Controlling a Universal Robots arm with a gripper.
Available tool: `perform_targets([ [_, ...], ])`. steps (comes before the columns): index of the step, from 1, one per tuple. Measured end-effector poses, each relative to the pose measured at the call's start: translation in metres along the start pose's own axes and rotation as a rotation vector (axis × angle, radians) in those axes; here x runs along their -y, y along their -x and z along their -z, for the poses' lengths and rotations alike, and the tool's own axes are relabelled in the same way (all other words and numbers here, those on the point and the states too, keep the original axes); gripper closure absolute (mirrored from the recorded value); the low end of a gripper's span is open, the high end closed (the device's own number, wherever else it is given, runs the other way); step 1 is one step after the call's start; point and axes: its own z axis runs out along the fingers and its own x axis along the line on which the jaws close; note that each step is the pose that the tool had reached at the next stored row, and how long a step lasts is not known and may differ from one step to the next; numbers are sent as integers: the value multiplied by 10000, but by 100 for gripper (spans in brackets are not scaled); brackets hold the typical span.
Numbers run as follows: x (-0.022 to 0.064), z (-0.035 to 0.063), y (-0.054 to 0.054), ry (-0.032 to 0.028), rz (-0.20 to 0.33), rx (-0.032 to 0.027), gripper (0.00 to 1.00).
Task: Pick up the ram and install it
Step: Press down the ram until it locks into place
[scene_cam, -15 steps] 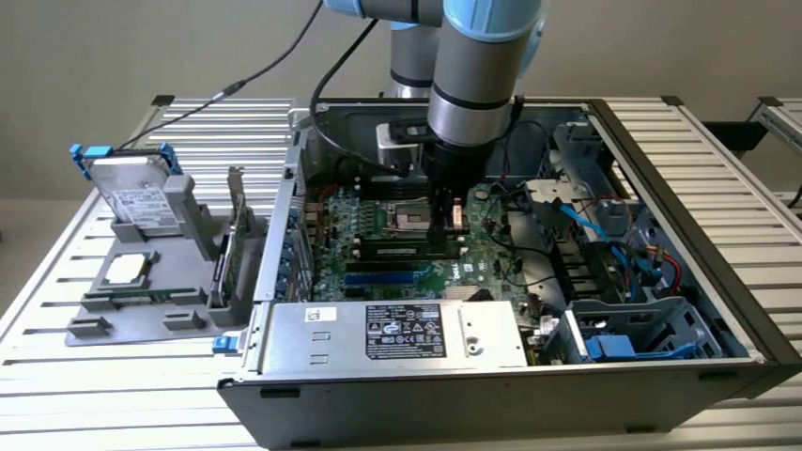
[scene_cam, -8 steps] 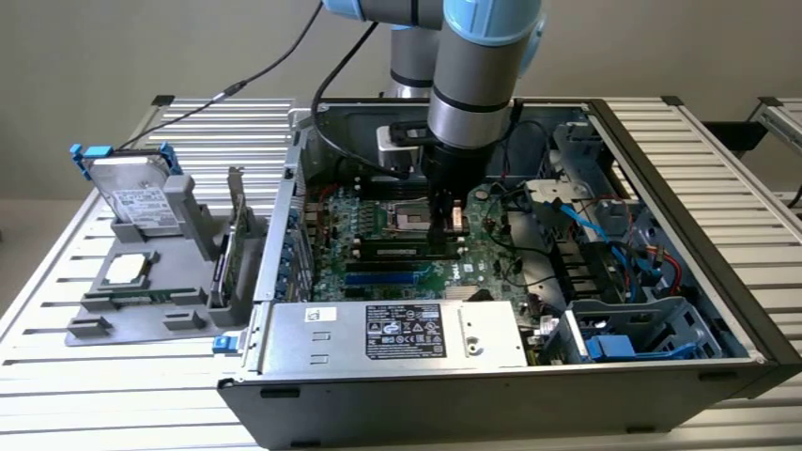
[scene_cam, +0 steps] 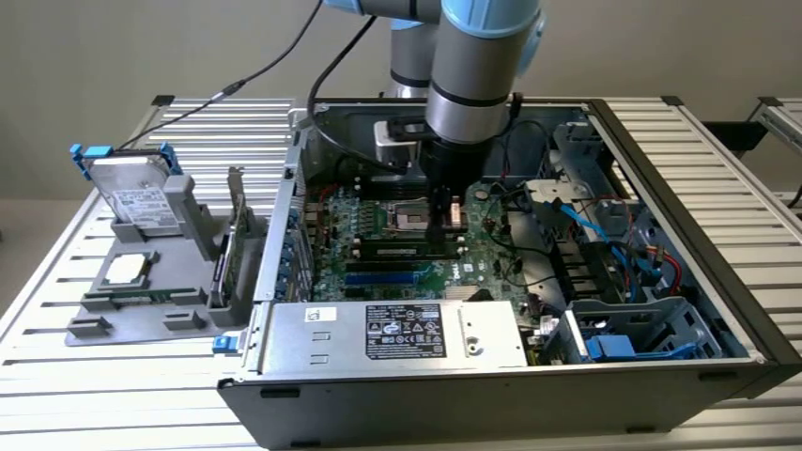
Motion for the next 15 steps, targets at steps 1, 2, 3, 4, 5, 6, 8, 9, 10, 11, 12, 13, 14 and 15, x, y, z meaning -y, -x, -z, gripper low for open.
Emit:
perform_targets([
  [1, -11, 0, 0, 1, 0, -2, 90],
  [2, -23, 1, 1, 2, -1, -4, 90],
  [3, -35, 0, 1, 1, 0, -4, 90],
  [4, -48, 0, 2, 2, -1, -5, 90],
  [5, -61, -1, 3, 2, 0, -5, 90],
  [6, -74, -1, 3, 2, 0, -5, 90],
  [8, -103, -2, 5, 2, -1, -5, 90],
  [9, -118, -1, 5, 1, -2, -4, 90],
  [10, -132, 0, 6, 1, -3, -3, 90],
  [11, -146, 1, 7, 1, -3, -3, 90],
  [12, -161, 2, 8, 1, -4, -4, 90],
  [13, -175, 4, 9, 1, -5, -5, 90],
  [14, -188, 5, 9, 1, -5, -4, 90],
  [15, -202, 6, 10, 1, -6, -4, 90],
])
